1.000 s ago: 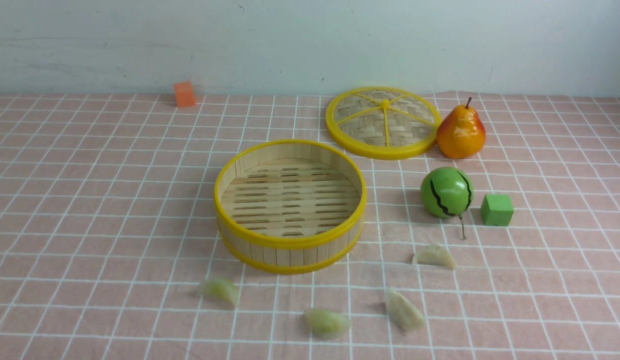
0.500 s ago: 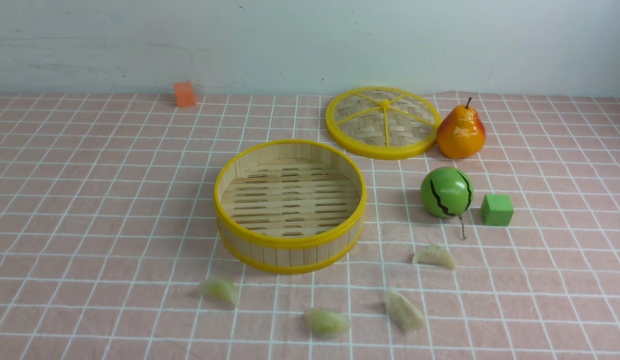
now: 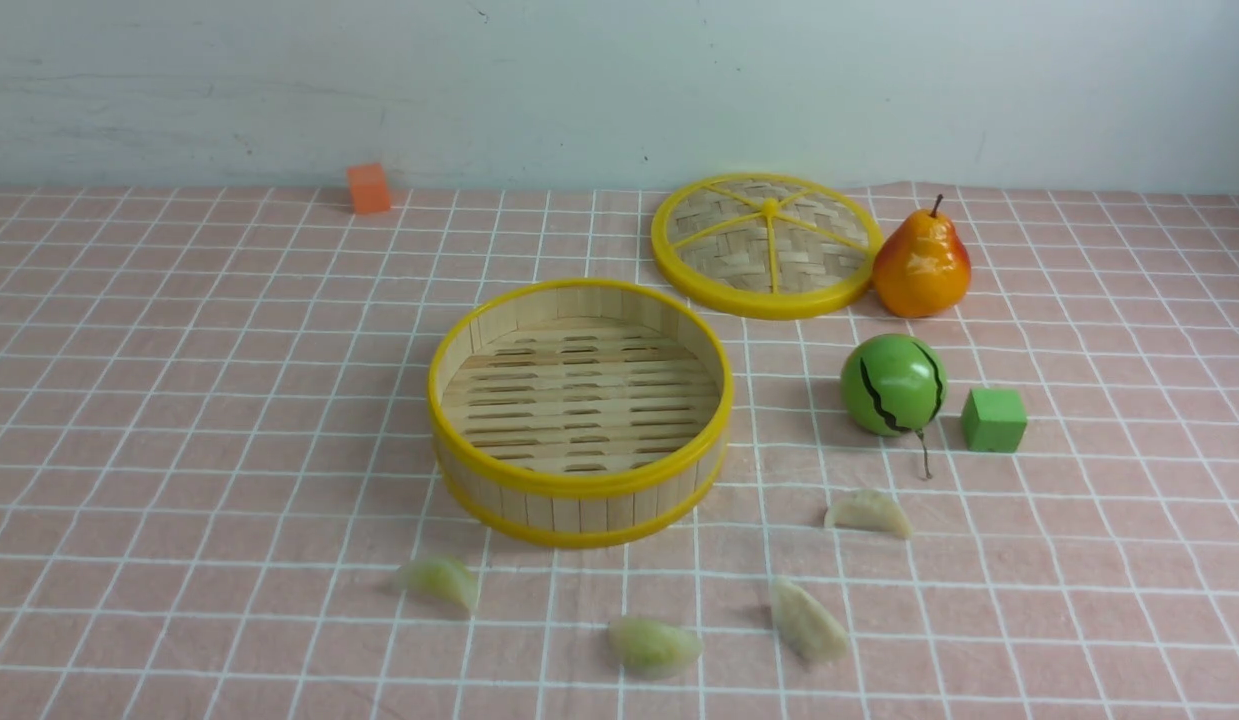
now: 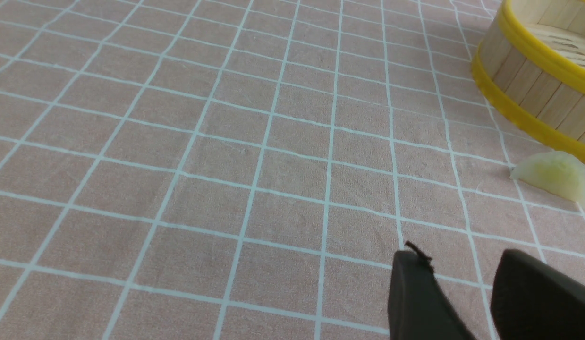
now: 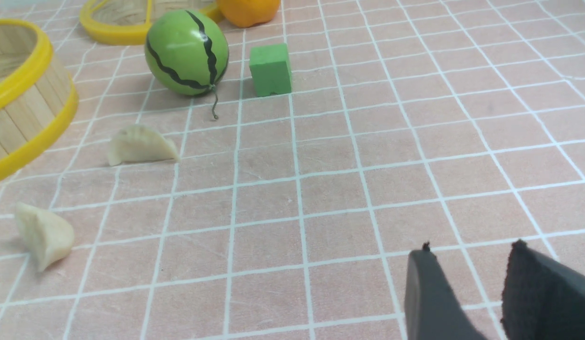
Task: Put the dumplings into the steamer on the table with the pink tablecloth.
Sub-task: 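Reach for and grasp a dumpling on the table with the left gripper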
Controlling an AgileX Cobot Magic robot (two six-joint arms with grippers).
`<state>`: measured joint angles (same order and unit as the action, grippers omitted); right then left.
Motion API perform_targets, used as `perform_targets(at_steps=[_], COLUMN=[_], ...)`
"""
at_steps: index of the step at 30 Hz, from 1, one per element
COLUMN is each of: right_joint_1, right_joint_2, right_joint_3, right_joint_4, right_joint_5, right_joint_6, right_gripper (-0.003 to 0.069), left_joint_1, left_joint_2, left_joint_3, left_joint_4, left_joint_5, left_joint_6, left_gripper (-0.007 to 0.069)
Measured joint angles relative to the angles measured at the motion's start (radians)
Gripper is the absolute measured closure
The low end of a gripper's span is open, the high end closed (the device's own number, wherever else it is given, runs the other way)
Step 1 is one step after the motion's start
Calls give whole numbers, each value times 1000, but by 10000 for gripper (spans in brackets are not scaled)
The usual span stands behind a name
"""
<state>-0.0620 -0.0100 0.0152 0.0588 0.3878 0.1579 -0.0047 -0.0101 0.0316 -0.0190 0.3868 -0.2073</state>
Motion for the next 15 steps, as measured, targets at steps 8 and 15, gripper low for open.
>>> perform_targets(at_steps=[8,15], right_joint_1=[0,0], right_joint_2=[0,0], right_joint_3=[0,0], right_joint_4=[9,8], right_joint_5=[0,0], right_joint_6=[1,1], right_gripper=[420,420], left_joint_1=[0,0], left_joint_2=[0,0], left_joint_3=[0,0], left_joint_4=[0,5], left_joint_5=[0,-4], left_joint_6=[0,0], left_gripper=[386,386])
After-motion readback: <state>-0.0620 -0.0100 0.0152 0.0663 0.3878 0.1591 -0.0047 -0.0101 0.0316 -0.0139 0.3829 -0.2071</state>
